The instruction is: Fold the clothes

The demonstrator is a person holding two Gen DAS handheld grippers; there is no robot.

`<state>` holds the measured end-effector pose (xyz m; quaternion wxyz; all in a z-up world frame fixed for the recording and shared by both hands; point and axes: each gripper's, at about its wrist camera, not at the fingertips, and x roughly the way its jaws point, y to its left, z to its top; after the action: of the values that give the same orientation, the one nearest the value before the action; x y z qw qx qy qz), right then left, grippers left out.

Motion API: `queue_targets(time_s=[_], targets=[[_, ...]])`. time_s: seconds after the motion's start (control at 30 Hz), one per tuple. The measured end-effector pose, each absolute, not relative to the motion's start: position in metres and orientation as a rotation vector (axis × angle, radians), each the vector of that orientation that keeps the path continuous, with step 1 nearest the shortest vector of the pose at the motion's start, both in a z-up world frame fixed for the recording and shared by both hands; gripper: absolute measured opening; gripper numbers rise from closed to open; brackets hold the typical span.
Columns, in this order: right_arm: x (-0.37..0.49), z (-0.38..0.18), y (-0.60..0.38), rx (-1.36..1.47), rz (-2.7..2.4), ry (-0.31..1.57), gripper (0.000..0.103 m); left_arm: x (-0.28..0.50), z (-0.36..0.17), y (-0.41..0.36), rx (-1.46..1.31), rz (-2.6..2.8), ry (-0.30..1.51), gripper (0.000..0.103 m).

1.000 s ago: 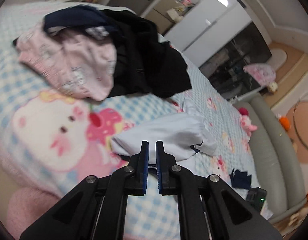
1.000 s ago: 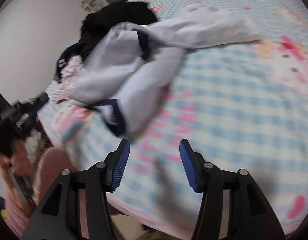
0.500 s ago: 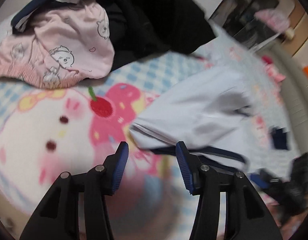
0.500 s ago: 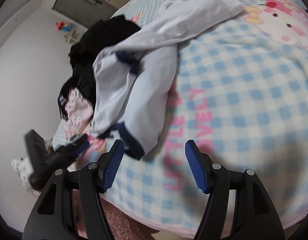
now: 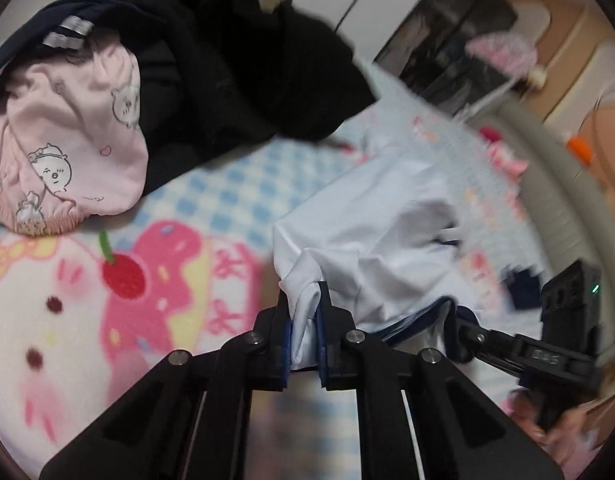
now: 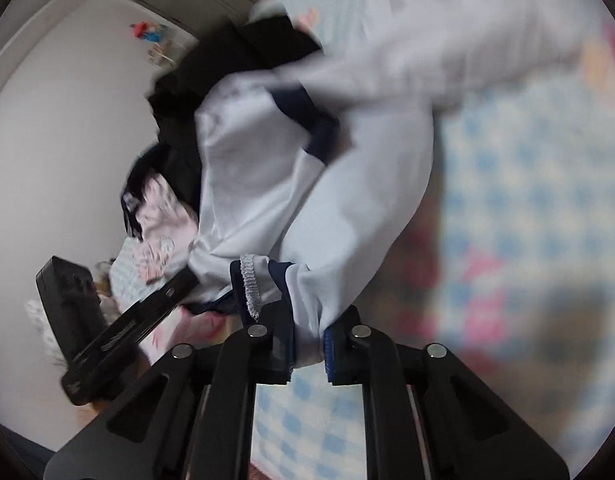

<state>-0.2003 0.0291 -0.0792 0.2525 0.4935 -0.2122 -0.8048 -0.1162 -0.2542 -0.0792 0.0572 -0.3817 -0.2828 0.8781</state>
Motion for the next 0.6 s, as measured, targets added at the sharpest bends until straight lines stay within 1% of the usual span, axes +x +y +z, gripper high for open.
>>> queue_targets(time_s=[0.07,0.17,0.23,0.3,0.4,0.47,0.5,0.53,0.6], targets=[[-0.195,-0.04,0.053,1.234,-2.306,-0.538,0.007,-0.111,-0.048,-0.245,-1.061,2.631,-0.873,0.009],[-0.187,0.021,0.083,1.066,-2.44,-0.488,0.006,-0.104,0.016,-0.218,-0.858,2.603,-0.849,0.009],[-0.172,0.047,0.097,1.006,-2.491,-0.428,0.006,-0.093,0.063,-0.202,-0.683,2.61,-0.846,0.009],[-0.158,0.072,0.11,0.943,-2.541,-0.366,0.006,-0.077,0.093,-0.194,-0.52,2.593,-0.92,0.009],[-0.136,0.11,0.13,0.847,-2.61,-0.272,0.006,-0.071,0.08,-0.185,-0.552,2.561,-1.03,0.009],[-0.121,0.135,0.144,0.78,-2.652,-0.208,0.006,-0.075,0.043,-0.175,-0.715,2.512,-1.092,0.009],[-0.115,0.136,0.15,0.783,-2.657,-0.206,0.006,-0.077,0.02,-0.169,-0.82,2.47,-1.114,0.009],[-0.111,0.122,0.155,0.83,-2.64,-0.243,0.006,-0.078,-0.004,-0.161,-0.931,2.418,-1.131,0.009],[-0.101,0.094,0.167,0.925,-2.603,-0.315,0.007,-0.07,-0.042,-0.143,-1.116,2.402,-1.074,0.009]])
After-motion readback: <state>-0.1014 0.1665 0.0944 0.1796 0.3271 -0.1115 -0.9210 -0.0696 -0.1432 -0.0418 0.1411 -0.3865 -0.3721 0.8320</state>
